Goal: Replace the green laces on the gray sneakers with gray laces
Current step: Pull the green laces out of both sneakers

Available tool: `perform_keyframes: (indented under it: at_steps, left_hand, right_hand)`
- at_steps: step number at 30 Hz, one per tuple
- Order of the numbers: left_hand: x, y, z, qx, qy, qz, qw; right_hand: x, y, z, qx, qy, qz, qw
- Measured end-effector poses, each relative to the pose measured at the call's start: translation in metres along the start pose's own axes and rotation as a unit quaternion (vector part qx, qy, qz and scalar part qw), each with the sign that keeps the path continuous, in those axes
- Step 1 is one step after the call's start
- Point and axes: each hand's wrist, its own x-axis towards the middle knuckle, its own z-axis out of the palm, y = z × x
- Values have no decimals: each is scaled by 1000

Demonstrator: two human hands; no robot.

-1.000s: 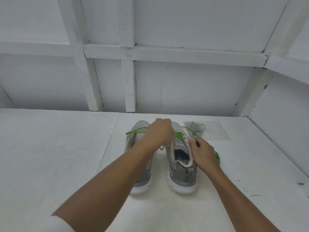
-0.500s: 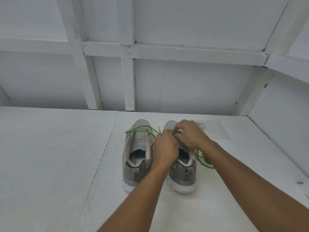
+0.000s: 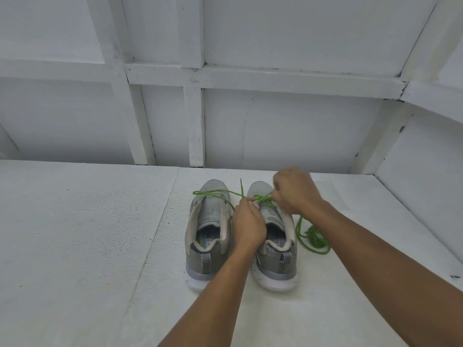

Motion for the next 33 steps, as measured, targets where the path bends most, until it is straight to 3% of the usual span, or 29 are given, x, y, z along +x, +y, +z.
perform_keyframes:
  at_steps: [3, 5, 8, 10, 14, 16, 19, 22, 26, 29, 33]
  left_hand:
    - [0, -1, 1, -4, 4, 0, 1000]
    - [0, -2, 1, -7, 3, 1, 1000]
    - [1, -4, 2, -5, 6, 2, 1000]
    - [1, -5, 3, -2, 7, -1, 1000]
    - [0, -6, 3, -2, 7, -2, 1000]
    - [0, -5, 3, -7, 8, 0, 1000]
    - [-1, -4, 2, -8, 7, 1, 1000]
    - [-1, -3, 2, -9, 5, -4, 1000]
    - [-1, -1, 2, -6, 9, -6, 1000]
    - [-1, 0, 1, -4, 9, -11, 1000]
    - [-3, 2, 0, 7, 10, -19, 1000]
  right_hand:
    - [0, 15, -3, -9, -15, 96, 995]
    - [0, 14, 2, 32, -46, 110, 992]
    - [-4, 0, 7, 103, -83, 35, 991]
    - [-5, -10, 9, 86, -94, -23, 992]
    - [-4, -12, 12, 64, -65, -45, 995]
    - [-1, -1, 7, 47, -14, -18, 999]
    - [5, 24, -9, 14, 59, 93, 994]
    - [9, 39, -11, 12, 45, 167, 985]
    - [4, 18, 0, 109, 3, 61, 992]
    - [-2, -7, 10, 71, -77, -20, 994]
    - [-5, -18, 15, 44, -90, -49, 994]
